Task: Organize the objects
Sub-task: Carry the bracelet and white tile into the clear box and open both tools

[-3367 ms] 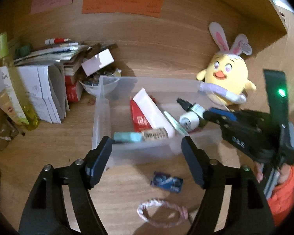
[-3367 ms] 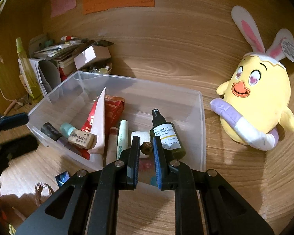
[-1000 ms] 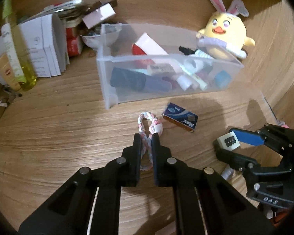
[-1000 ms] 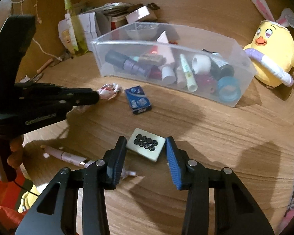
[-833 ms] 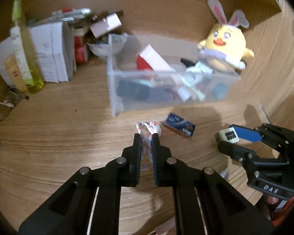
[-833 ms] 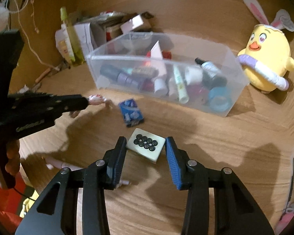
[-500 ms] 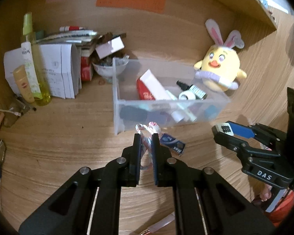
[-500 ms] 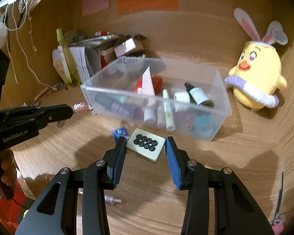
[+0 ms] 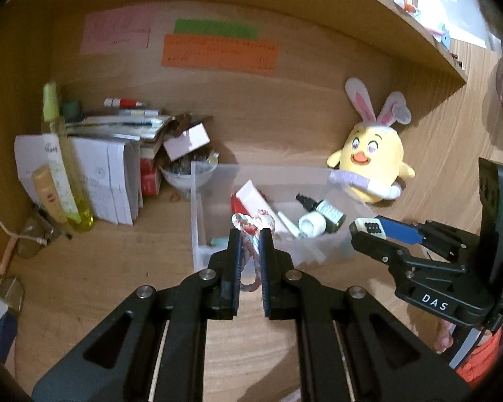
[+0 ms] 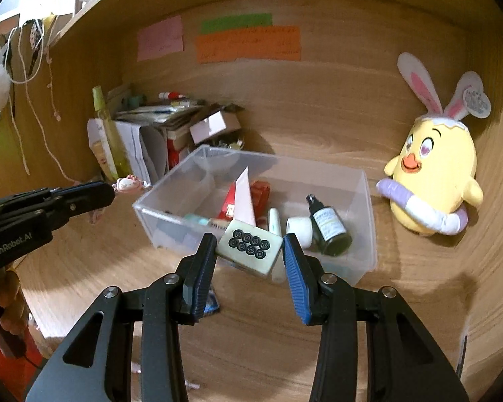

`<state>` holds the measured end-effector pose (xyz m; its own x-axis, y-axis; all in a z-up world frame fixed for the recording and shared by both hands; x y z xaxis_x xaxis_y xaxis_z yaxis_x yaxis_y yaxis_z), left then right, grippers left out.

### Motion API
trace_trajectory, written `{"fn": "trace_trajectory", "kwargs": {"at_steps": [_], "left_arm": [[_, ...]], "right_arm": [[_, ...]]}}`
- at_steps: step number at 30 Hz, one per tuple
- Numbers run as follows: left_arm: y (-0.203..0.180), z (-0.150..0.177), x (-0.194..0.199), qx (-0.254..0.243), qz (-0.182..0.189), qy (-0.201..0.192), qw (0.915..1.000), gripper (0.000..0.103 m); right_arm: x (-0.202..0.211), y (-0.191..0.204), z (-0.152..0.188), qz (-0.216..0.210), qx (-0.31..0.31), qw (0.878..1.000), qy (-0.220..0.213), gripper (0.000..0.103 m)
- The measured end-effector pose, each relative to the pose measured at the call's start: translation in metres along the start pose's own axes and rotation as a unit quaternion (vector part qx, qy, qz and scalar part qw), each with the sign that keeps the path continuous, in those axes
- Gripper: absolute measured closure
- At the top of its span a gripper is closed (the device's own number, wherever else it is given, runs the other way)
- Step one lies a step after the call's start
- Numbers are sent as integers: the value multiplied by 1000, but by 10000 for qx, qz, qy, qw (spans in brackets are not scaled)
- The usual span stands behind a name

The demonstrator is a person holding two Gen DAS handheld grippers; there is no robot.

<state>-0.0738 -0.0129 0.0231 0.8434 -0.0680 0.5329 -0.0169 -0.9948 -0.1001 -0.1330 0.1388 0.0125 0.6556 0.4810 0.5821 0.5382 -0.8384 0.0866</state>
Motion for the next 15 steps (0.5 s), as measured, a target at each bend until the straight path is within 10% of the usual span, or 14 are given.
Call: {"fn": "trace_trajectory", "kwargs": {"at_steps": [15], "left_arm": [[6, -22, -48, 237, -166, 112, 9995, 94]], "right_arm": [[-13, -24, -24, 298, -132, 9994, -111, 65]]}}
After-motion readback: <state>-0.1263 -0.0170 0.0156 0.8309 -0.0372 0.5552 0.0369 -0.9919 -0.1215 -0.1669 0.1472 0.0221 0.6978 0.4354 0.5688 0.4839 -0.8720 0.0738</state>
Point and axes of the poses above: each gripper's, at about its wrist camera, not at the fingertips, and x roughly against the way its jaws point, y to its left, z to its underside, the point moved 3 cm from there along -x, roughly the way its jaws point, and after that the axes turned 4 degrees about -x, right-handed, at the moved point
